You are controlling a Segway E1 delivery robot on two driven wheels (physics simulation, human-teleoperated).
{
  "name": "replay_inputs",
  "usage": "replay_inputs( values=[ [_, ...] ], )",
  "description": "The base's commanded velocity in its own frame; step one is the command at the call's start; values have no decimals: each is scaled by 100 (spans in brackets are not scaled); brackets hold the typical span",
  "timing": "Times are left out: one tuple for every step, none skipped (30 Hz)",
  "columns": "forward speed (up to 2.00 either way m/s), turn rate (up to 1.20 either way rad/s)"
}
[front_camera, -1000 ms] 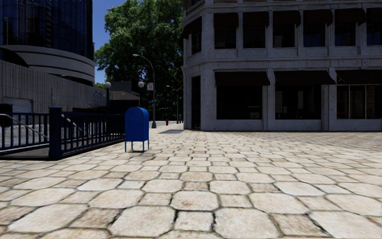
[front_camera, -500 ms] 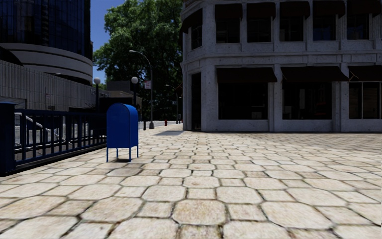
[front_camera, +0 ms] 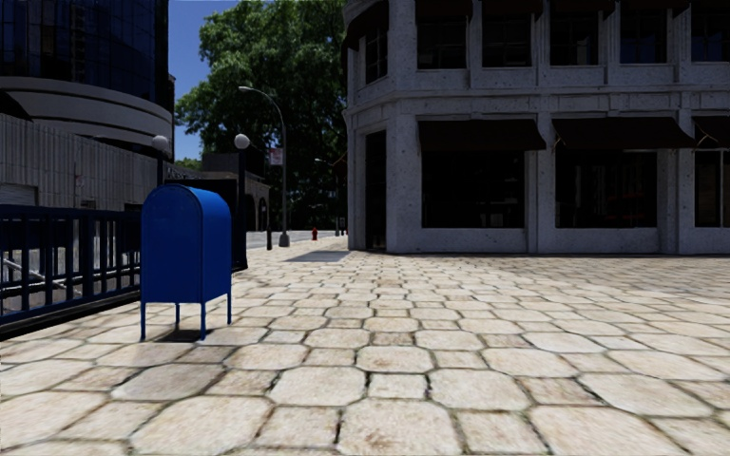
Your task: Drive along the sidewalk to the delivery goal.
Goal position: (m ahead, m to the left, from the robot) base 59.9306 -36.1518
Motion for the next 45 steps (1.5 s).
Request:
replay_inputs(
  values=[
    [200,0],
    [200,0],
    [200,0],
    [200,0],
    [200,0],
    [200,0],
    [200,0],
    [200,0],
    [200,0],
    [200,0],
    [200,0],
    [200,0],
    [200,0],
    [200,0],
    [200,0],
    [200,0],
    [200,0],
    [200,0],
    [200,0],
    [200,0],
    [200,0],
    [200,0],
    [200,0],
    [200,0],
    [200,0],
    [200,0],
    [200,0],
    [200,0],
    [200,0],
    [200,0],
    [200,0],
    [200,0],
    [200,0],
    [200,0],
    [200,0],
    [200,0],
    [200,0],
    [200,0],
    [200,0],
    [200,0],
    [200,0],
    [200,0],
    [200,0],
    [200,0],
    [200,0]
  ],
)
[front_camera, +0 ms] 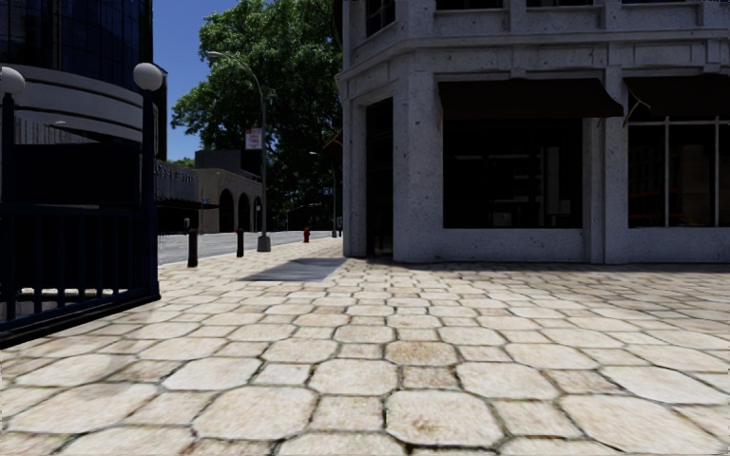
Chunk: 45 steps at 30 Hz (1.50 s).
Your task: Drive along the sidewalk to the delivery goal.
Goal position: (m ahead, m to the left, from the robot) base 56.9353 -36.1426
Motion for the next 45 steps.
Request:
replay_inputs(
  values=[
    [200,0],
    [200,0],
    [200,0],
    [200,0],
    [200,0],
    [200,0],
    [200,0],
    [200,0],
    [200,0],
    [200,0],
    [200,0],
    [200,0],
    [200,0],
    [200,0],
    [200,0],
    [200,0],
    [200,0],
    [200,0],
    [200,0],
    [200,0],
    [200,0],
    [200,0],
    [200,0],
    [200,0],
    [200,4],
    [200,8],
    [200,11],
    [200,14],
    [200,14],
    [200,16],
    [200,17],
    [200,23],
    [200,23],
    [200,27],
    [200,28],
    [200,28],
    [200,28],
    [200,28],
    [200,28],
    [200,28],
    [200,28],
    [200,28],
    [200,28],
    [200,28],
    [200,28]
  ],
)
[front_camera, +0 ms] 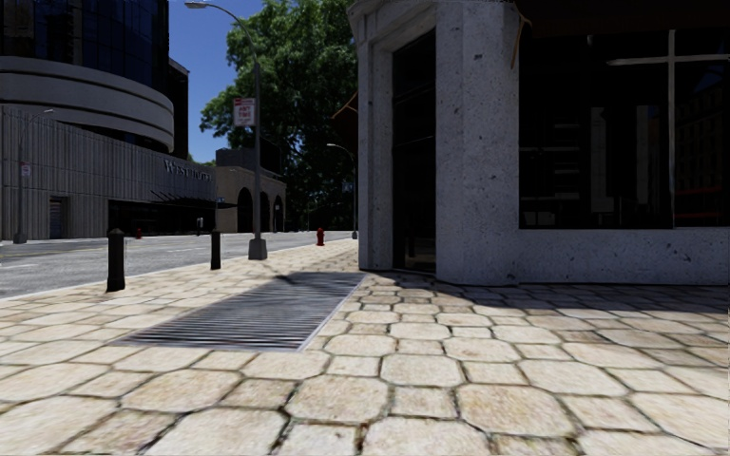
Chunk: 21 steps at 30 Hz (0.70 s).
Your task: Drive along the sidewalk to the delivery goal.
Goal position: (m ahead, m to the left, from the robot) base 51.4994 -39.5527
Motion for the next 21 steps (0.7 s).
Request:
replay_inputs(
  values=[
    [200,28],
    [200,28],
    [200,28],
    [200,28],
    [200,28],
    [200,28],
    [200,28],
    [200,28],
    [200,28],
    [200,28],
    [200,28],
    [200,28],
    [200,28],
    [200,28],
    [200,28],
    [200,28],
    [200,28],
    [200,28],
    [200,28],
    [200,28],
    [200,28]
  ],
)
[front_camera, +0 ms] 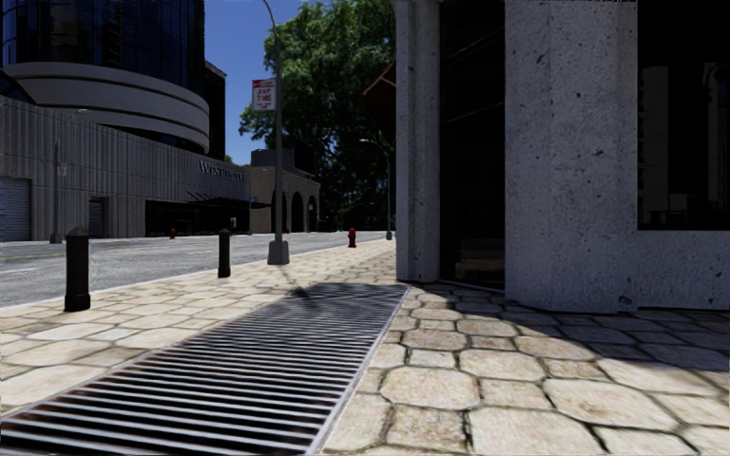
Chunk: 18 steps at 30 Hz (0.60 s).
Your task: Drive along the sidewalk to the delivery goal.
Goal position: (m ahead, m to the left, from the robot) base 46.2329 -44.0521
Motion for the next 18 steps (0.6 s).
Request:
replay_inputs(
  values=[
    [200,28],
    [200,28],
    [200,28],
    [200,28],
    [200,28],
    [200,28],
    [200,28],
    [200,28],
    [200,28],
    [200,28],
    [200,28],
    [200,28],
    [200,25],
    [200,20],
    [200,18],
    [200,18],
    [200,18],
    [200,6]
  ],
)
